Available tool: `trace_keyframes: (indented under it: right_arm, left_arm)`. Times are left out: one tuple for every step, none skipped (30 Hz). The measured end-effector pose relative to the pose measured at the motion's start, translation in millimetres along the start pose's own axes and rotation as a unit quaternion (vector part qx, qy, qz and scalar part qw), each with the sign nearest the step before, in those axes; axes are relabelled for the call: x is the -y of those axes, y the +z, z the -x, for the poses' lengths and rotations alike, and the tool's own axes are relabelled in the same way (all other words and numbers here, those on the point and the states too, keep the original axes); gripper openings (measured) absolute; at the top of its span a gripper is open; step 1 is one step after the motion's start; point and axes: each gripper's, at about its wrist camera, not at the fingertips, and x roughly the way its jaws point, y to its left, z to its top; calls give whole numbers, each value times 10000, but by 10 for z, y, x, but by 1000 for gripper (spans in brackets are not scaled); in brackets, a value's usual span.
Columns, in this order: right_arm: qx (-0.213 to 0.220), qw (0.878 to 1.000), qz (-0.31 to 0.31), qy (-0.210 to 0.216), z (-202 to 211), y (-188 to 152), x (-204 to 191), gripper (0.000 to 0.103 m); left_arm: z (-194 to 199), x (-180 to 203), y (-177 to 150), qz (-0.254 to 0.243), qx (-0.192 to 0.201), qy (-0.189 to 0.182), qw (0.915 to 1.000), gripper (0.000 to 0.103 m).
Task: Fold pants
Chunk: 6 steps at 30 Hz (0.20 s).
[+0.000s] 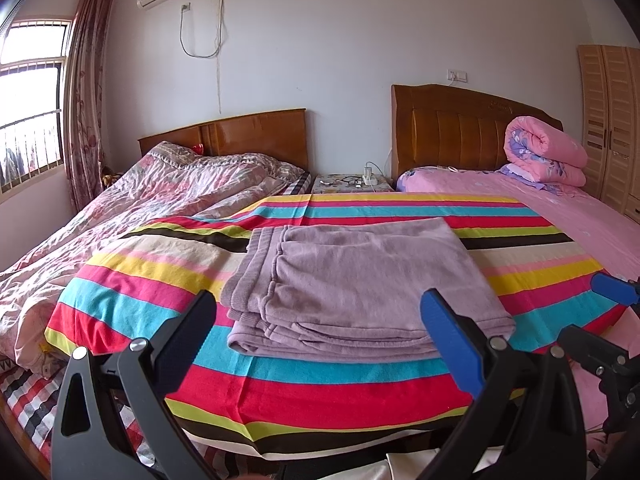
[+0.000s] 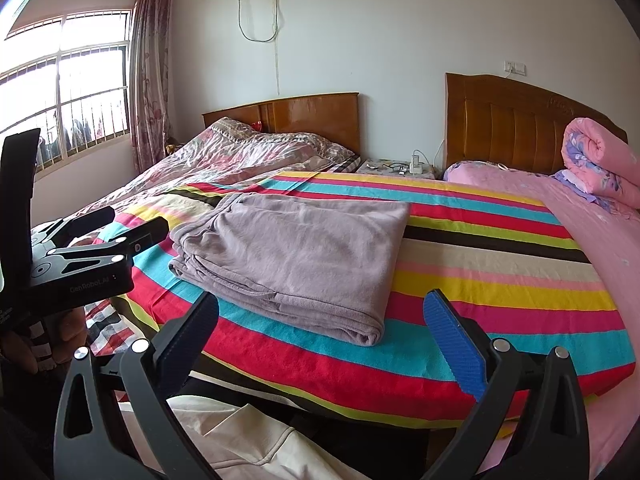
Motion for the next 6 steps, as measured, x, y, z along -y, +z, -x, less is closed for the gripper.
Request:
trace_keyframes:
  right_arm:
    - [5,10000,-11,-1,4,-5,4,99]
    - [16,10000,-33,-4,12,-11,15,99]
    - [29,10000,-59,-12,15,-11,44,99]
    - [62,9999,-118,-57,28,-9,83,99]
    - [145,9994,-237,-184,66,-6,155,99]
    - [241,9985,-354,-345,102,3,254,99]
  left_arm:
    - [-5,-8,0,8,-19,-6,10000,102]
    - [-12,-39,6,55,-38,31,10000,102]
    - [-21,-93,16,149,-51,81,9998,102]
    - [-47,-201,33,350,-97,156,9992,102]
    - [-73,-309,43,540,-148,231,9982,102]
    - [-108,-456,50,773,-204,356,9962,102]
